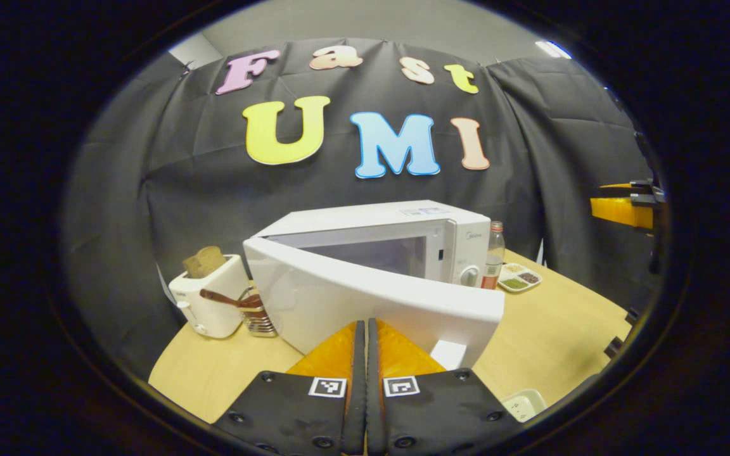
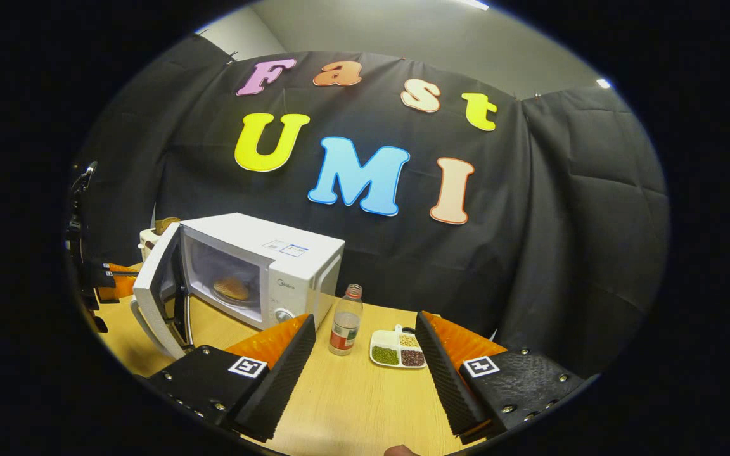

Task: Open the microwave oven with the left hand, put the food in, and close the microwave oven.

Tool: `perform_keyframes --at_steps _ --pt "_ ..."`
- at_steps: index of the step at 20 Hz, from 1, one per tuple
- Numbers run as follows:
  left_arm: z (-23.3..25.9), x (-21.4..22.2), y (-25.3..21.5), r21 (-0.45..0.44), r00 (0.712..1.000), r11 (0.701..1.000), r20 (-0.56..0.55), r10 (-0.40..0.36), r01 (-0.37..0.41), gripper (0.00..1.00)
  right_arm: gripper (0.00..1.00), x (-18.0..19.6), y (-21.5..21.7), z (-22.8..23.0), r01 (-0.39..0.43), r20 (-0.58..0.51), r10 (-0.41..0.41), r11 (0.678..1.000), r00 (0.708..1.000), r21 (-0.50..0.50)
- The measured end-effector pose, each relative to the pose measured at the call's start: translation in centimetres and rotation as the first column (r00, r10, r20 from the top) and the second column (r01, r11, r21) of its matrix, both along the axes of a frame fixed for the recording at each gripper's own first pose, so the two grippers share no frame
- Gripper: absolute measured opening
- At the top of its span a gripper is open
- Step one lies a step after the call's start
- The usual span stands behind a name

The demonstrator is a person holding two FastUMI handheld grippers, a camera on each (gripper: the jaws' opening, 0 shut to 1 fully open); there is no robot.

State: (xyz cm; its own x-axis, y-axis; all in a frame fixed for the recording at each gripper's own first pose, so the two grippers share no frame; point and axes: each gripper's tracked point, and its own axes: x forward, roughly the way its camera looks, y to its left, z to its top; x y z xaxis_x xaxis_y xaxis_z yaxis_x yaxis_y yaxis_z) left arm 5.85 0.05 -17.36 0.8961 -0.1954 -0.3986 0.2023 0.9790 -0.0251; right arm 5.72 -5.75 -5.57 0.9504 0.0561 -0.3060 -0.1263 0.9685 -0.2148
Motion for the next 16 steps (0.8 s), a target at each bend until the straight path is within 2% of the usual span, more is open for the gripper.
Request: perform_keyframes --at_steps 8,16 --pt "0.4 5.5 -6.9 -0.045 0.998 0.997 0.015 -0.058 0.059 0.07 0.96 -1.1 -5.2 -1.1 0.068 -0.006 -0.068 0.997 0.998 0.021" --pt "-0.8 11.0 -9.8 -0.086 1.000 0.996 -0.003 -0.020 0.020 0.07 0.96 -1.6 -9.0 -1.7 0.109 -0.018 -0.108 0.994 0.994 0.022"
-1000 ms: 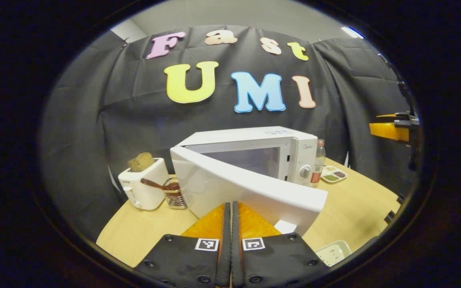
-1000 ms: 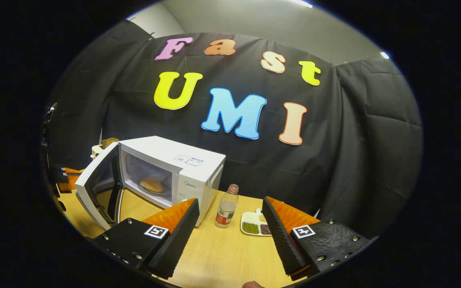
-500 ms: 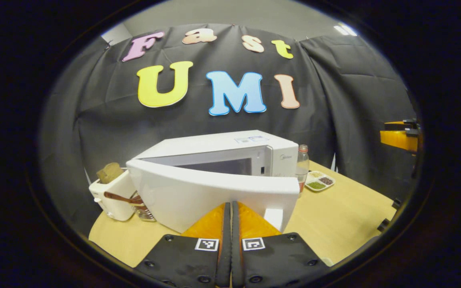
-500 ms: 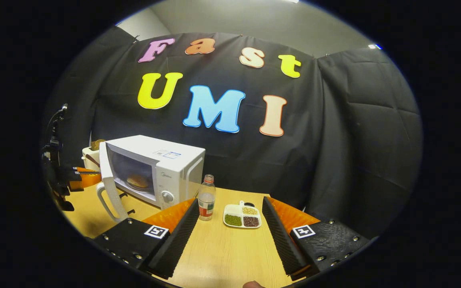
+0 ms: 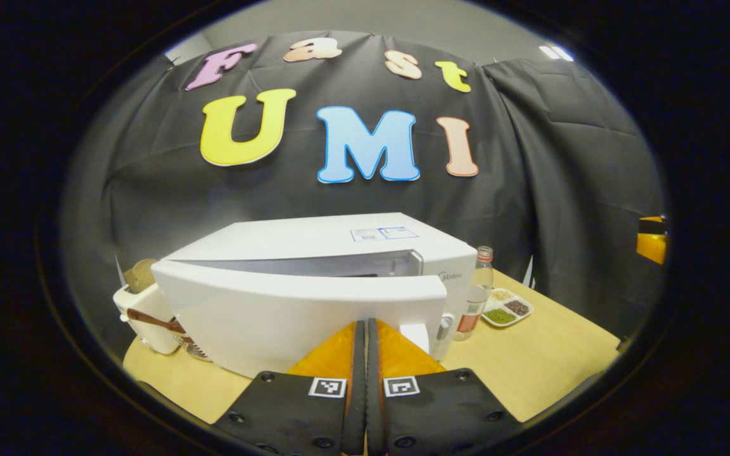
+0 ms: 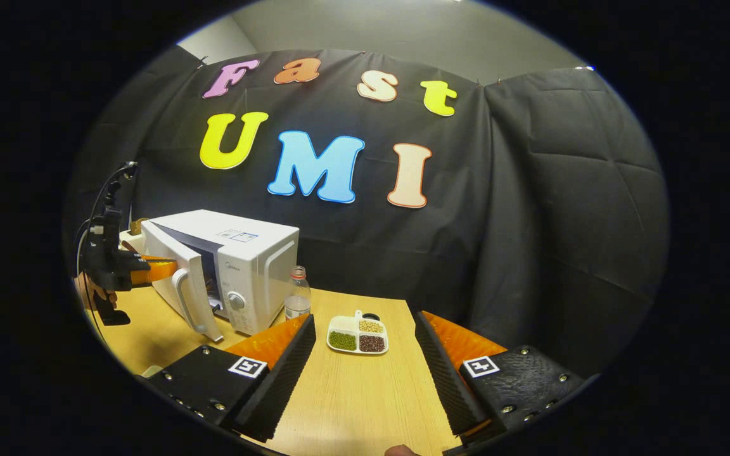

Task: Open the microwave oven with the left hand, put the food in, and close the microwave oven.

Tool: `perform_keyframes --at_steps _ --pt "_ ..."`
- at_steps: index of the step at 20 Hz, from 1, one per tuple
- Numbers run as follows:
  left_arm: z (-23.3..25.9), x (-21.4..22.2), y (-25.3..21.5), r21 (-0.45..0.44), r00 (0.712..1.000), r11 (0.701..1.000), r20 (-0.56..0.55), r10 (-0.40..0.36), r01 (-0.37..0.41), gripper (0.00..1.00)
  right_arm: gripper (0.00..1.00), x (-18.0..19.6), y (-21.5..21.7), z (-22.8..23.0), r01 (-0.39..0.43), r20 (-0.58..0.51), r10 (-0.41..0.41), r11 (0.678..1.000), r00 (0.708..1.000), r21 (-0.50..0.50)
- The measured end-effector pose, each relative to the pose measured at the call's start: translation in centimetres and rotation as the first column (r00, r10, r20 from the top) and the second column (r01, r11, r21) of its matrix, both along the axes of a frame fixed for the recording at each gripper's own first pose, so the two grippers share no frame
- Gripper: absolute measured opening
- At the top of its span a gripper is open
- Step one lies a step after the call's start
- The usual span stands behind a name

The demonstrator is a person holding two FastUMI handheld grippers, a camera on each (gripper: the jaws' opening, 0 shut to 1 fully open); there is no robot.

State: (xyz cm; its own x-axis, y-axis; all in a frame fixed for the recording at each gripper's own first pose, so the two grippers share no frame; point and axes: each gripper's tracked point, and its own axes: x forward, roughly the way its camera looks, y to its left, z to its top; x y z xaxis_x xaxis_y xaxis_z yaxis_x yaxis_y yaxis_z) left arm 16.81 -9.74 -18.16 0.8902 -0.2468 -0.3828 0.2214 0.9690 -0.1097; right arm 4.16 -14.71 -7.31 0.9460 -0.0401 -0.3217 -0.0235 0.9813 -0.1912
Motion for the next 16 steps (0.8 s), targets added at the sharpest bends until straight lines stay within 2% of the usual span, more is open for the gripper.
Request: perform_keyframes --at_steps 7,13,15,16 --pt "-0.7 3.4 -0.9 -0.030 0.998 0.998 -0.022 0.059 -0.060 0.07 0.97 0.2 -1.2 -0.6 0.007 -0.012 -0.007 1.000 1.000 0.001" --pt "-0.6 3.8 -1.0 -0.055 0.997 0.995 -0.025 0.076 -0.078 0.08 0.97 -0.2 -0.5 -0.5 0.001 -0.005 -0.001 1.000 1.000 0.016" --pt "-0.7 4.8 -1.0 -0.026 0.998 0.997 -0.004 0.070 -0.070 0.07 0.97 -0.4 0.4 -0.5 -0.015 -0.002 0.015 1.000 1.000 0.025" --pt "-1.6 4.7 -0.4 0.024 0.996 0.997 -0.048 0.077 -0.076 0.07 0.97 -0.5 0.8 -0.5 -0.020 -0.001 0.020 0.999 1.000 0.025"
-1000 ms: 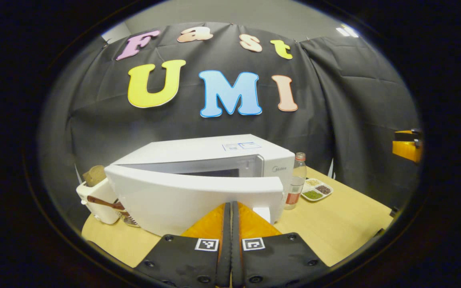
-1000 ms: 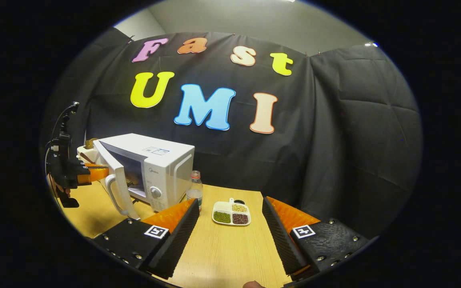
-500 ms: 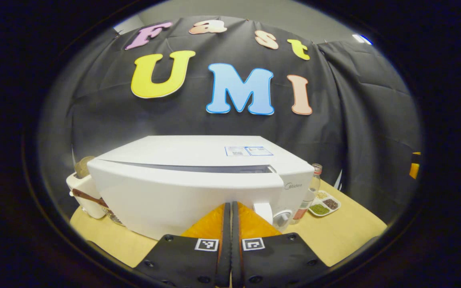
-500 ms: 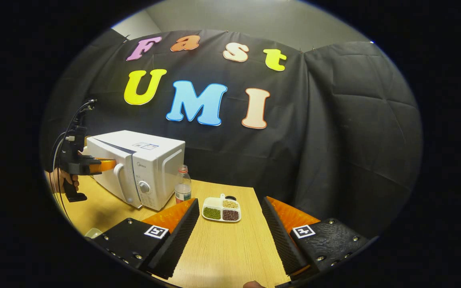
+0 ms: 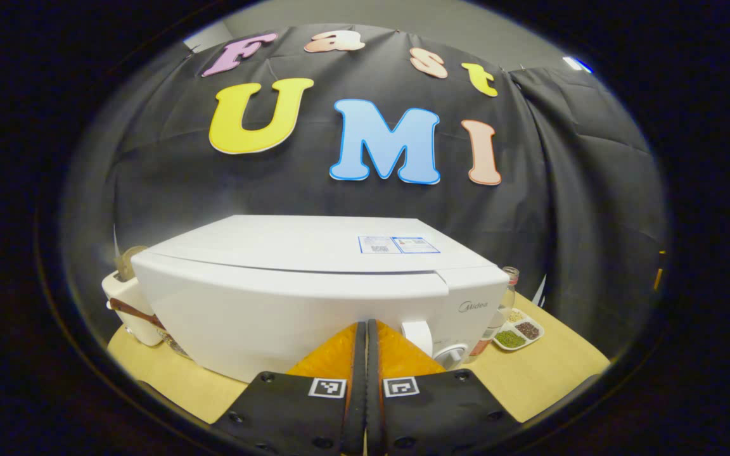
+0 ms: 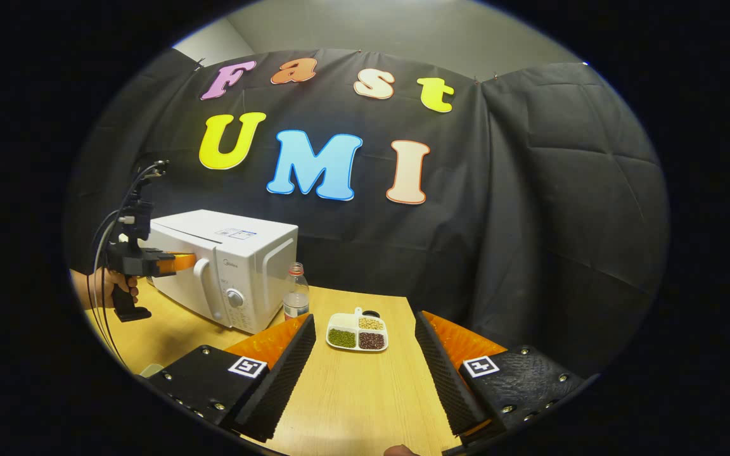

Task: Open the microwave oven with the left hand, put the food in, and close the microwave oven.

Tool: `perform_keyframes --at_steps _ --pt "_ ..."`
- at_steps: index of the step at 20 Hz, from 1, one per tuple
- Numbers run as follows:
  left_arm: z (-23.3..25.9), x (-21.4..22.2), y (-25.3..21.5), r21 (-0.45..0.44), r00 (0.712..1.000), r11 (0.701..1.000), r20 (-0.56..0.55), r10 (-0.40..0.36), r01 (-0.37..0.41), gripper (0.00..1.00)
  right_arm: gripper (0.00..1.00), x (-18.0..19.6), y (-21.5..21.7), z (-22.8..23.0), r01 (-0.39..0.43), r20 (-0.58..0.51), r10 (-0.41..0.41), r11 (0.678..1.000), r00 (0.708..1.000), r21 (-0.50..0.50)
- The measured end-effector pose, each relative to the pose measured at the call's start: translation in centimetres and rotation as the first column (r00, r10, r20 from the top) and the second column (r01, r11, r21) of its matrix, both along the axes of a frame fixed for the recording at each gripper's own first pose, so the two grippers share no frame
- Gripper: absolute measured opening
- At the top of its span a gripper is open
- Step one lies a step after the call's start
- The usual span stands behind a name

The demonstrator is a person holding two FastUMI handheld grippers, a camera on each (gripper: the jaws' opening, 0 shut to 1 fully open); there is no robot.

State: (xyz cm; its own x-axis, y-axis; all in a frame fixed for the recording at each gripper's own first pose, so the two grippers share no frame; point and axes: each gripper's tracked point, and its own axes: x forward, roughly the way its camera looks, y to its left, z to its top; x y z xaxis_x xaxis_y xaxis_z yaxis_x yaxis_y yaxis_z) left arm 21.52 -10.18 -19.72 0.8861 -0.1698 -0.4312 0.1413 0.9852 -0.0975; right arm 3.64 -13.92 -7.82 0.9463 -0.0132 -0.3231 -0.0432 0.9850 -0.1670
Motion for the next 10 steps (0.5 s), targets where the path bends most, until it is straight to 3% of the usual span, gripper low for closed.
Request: perform_keyframes --at_steps 4,10 --pt "1.9 -0.9 -0.9 0.051 1.000 0.999 0.026 -0.011 0.009 0.07 0.98 -0.8 2.9 0.5 -0.044 0.008 0.044 0.998 0.999 0.037" --pt "10.4 -7.3 0.2 -0.063 0.985 0.998 0.170 -0.017 0.028 0.07 0.97 -1.6 7.1 2.2 -0.081 0.063 0.076 0.992 0.995 0.095"
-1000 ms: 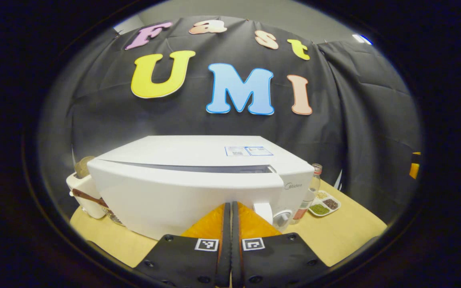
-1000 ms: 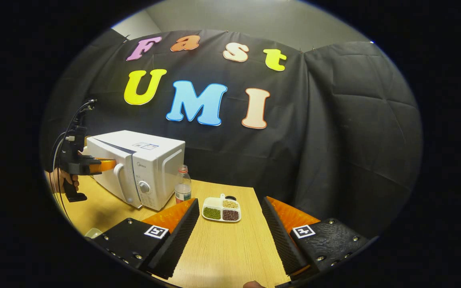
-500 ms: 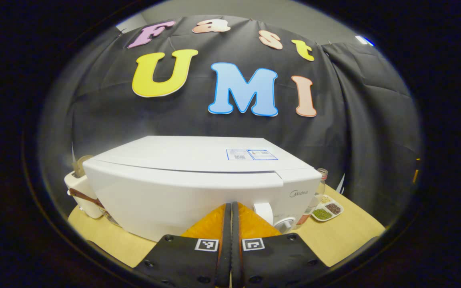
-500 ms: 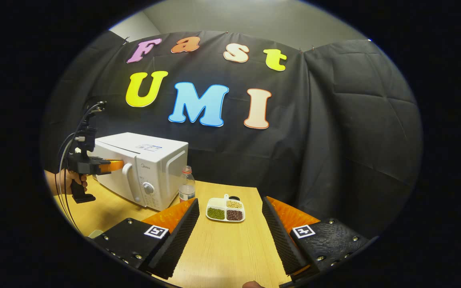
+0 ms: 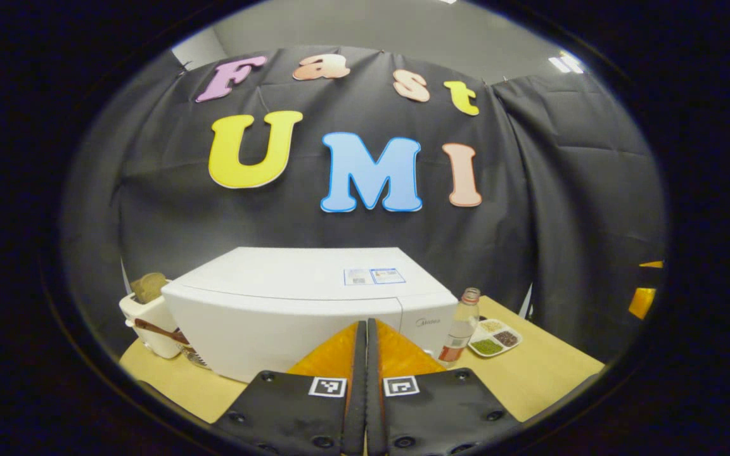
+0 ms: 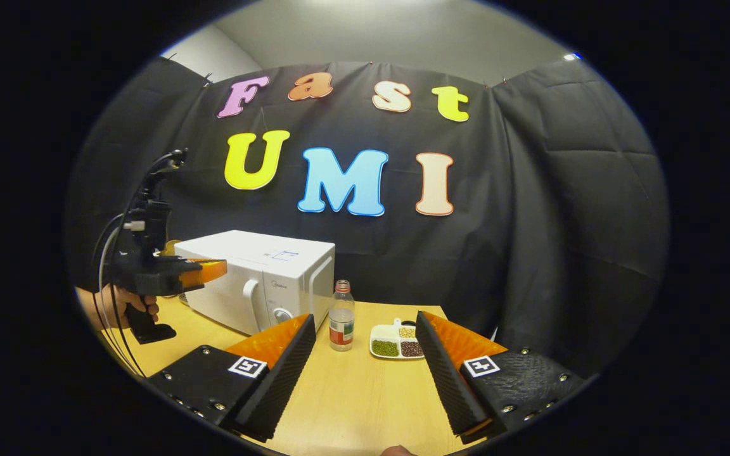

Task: Open the microwave oven with the left hand, put the food in, and close the microwave oven.

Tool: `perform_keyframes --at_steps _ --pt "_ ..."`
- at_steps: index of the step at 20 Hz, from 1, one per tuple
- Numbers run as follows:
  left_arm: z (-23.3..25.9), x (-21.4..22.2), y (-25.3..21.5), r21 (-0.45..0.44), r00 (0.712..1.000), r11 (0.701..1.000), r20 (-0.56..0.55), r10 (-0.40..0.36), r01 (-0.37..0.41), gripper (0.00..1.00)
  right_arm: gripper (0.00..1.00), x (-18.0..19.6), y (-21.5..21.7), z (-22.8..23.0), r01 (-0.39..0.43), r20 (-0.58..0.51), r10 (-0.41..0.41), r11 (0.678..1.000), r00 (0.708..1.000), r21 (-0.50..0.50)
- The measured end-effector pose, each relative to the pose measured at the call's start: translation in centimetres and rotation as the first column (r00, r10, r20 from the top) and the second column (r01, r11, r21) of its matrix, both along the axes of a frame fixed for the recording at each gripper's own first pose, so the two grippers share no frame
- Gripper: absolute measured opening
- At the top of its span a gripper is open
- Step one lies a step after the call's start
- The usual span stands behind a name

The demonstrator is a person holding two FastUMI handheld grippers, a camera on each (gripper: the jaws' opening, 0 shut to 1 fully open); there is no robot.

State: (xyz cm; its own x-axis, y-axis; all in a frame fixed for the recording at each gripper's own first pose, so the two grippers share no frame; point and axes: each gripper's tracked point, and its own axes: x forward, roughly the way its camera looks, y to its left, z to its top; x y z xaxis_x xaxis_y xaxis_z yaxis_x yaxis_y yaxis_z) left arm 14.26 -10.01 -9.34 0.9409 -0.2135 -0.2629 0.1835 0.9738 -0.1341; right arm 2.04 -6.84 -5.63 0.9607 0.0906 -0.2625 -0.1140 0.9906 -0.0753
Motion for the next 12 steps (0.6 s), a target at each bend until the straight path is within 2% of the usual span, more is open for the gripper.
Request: perform_keyframes --at_steps 6,9,12 --pt "5.5 -7.1 5.1 0.030 0.995 0.999 0.097 0.031 -0.034 0.07 0.97 -1.4 4.1 2.5 -0.010 0.085 0.005 0.998 0.996 0.056" --pt "6.9 -9.8 7.9 0.055 0.992 0.996 0.117 0.057 -0.064 0.07 0.97 -2.1 5.8 3.7 -0.009 0.130 -0.001 0.997 0.992 0.079" --pt "7.6 -11.9 9.7 0.043 0.988 0.994 0.121 0.094 -0.100 0.09 0.97 -2.6 7.2 3.9 -0.024 0.141 0.013 0.997 0.990 0.076"
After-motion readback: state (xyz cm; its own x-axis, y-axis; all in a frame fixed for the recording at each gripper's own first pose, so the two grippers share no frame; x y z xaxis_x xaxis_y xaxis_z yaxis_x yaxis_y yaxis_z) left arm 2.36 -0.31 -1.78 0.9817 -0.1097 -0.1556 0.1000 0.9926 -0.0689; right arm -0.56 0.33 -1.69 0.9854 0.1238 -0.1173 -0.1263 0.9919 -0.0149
